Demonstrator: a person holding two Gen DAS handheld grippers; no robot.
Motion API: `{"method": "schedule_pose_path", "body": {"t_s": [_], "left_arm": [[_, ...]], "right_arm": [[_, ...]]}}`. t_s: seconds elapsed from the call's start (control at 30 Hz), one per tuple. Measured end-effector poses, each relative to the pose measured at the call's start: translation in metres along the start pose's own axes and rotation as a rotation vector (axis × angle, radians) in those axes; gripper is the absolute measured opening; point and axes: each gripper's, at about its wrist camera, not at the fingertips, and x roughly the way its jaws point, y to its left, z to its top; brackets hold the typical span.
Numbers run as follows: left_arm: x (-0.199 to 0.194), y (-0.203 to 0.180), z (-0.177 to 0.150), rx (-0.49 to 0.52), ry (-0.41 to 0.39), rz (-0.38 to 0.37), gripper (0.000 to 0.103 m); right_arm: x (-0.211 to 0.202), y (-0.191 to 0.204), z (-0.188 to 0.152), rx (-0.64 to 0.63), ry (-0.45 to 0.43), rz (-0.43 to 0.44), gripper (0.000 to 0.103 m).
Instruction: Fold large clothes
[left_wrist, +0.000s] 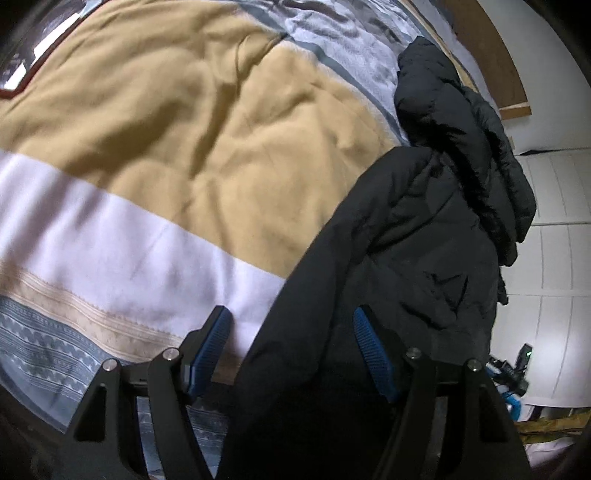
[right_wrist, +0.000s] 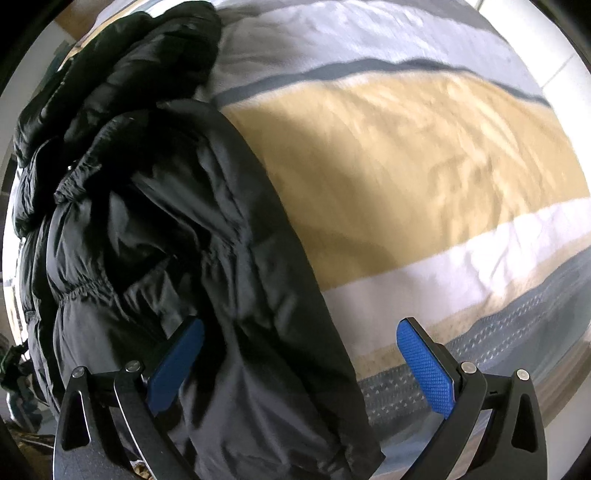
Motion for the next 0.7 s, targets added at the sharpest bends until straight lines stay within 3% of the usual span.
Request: {"method": "schedule_pose_path", "body": {"t_s": [0.17,0.33,0.57,0.7], "left_arm": [[-0.002,0.005,-0.006,-0.031,-0.016,-0.057,0.068],[0.007,0.003,-0.013,-0.037,0.023,-0.147,0.068],[0.018,-0.003,-0.026,-0.031,0.08,-0.215,0.068],[0.02,-0.006,-0.032,-0.023,0.089,-0.211,0.068]], "right_arm": [[0.013,-0.014,-0.015,0.042,0.048,0.066,0.102],[0.031,-0.012,-0.029,0.034,0.124,0.125,0.102],[0.047,-0.002,-0.042,0.017,0.183,0.179,0.102],[0.051,0.005,-0.046,0.004,0.21,0.204,0.102]]}}
